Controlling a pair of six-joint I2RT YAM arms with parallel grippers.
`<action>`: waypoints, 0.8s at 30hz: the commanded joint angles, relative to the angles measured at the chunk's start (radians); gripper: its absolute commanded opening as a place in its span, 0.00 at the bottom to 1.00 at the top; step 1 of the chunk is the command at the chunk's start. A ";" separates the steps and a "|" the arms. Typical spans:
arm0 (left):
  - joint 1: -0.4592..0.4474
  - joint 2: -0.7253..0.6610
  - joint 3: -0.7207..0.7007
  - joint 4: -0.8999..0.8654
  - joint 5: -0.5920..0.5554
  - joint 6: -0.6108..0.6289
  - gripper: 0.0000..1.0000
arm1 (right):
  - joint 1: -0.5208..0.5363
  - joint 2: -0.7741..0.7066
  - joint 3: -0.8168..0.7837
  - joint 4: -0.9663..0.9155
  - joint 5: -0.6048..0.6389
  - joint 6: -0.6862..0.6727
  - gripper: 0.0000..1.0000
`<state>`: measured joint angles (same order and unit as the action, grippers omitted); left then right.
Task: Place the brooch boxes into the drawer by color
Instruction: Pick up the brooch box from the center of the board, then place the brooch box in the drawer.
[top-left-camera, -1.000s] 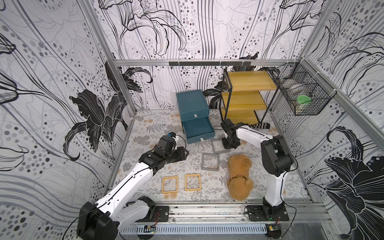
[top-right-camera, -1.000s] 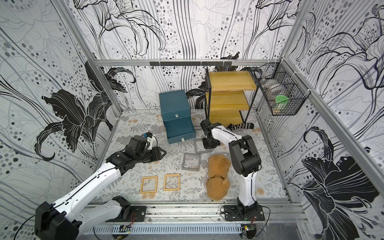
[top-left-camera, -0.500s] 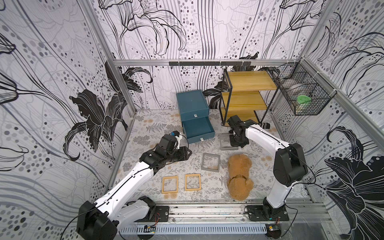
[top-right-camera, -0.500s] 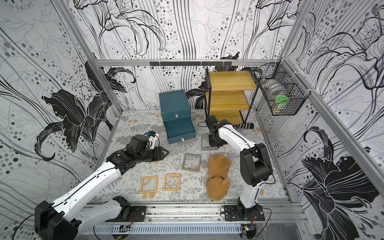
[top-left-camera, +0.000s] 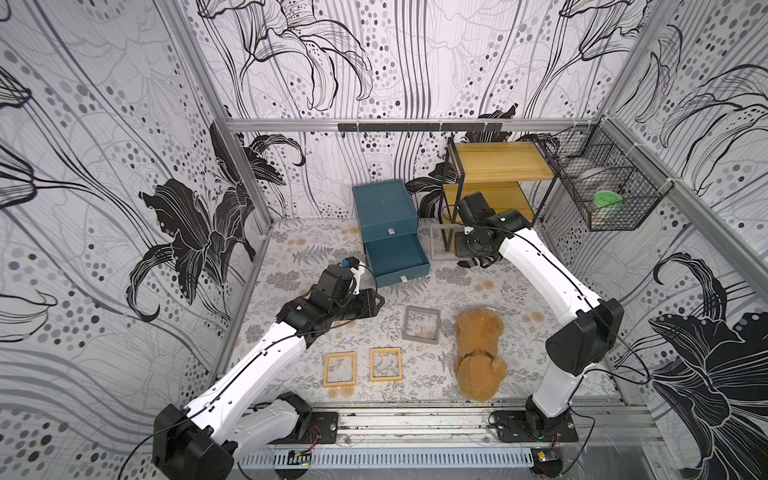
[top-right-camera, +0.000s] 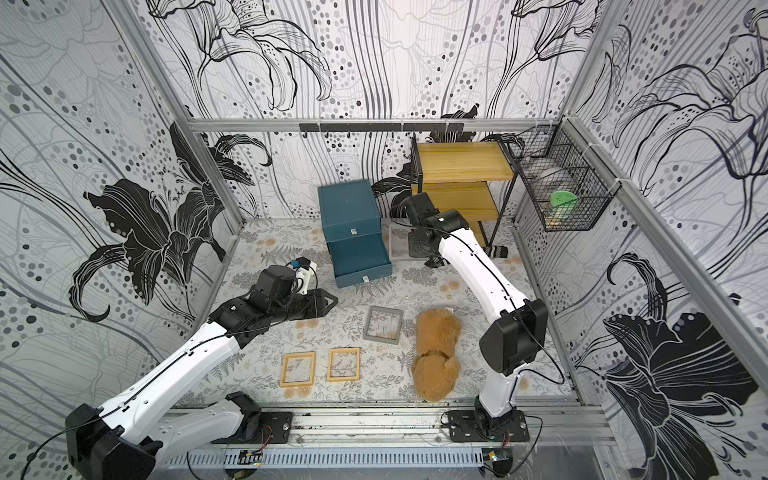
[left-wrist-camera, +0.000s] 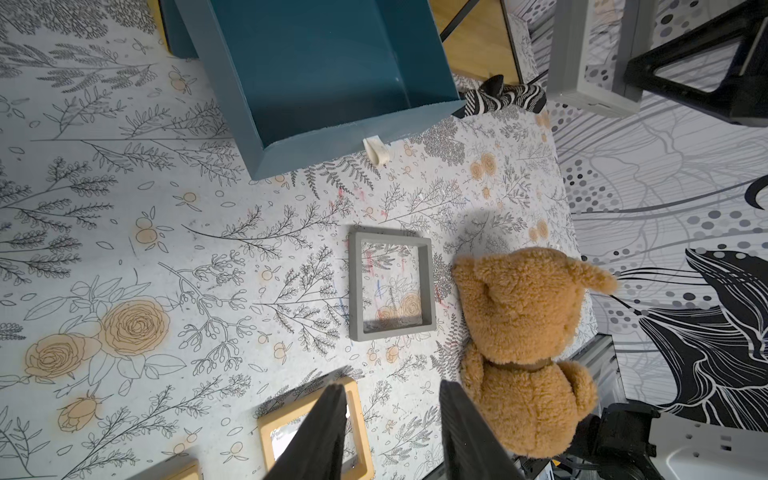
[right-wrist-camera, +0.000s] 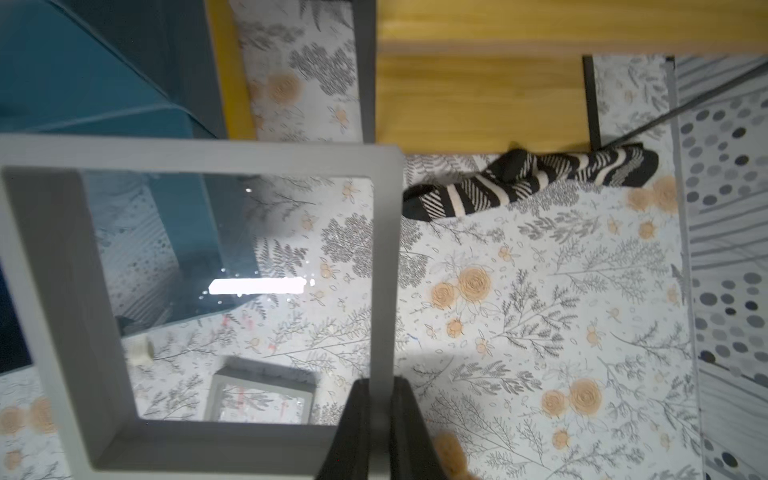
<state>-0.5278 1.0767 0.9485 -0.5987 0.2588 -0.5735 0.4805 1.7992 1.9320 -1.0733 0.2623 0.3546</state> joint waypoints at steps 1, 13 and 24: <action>-0.003 -0.017 0.043 -0.006 -0.052 -0.022 0.41 | 0.016 0.062 0.073 -0.038 -0.011 -0.025 0.00; -0.003 -0.113 0.084 -0.055 -0.238 -0.056 0.41 | 0.087 0.265 0.353 -0.034 -0.086 -0.066 0.00; -0.004 -0.133 0.094 -0.073 -0.276 -0.061 0.41 | 0.138 0.335 0.348 0.036 -0.120 -0.085 0.00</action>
<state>-0.5278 0.9524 1.0245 -0.6617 0.0101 -0.6315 0.6067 2.1132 2.2841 -1.0657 0.1558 0.2897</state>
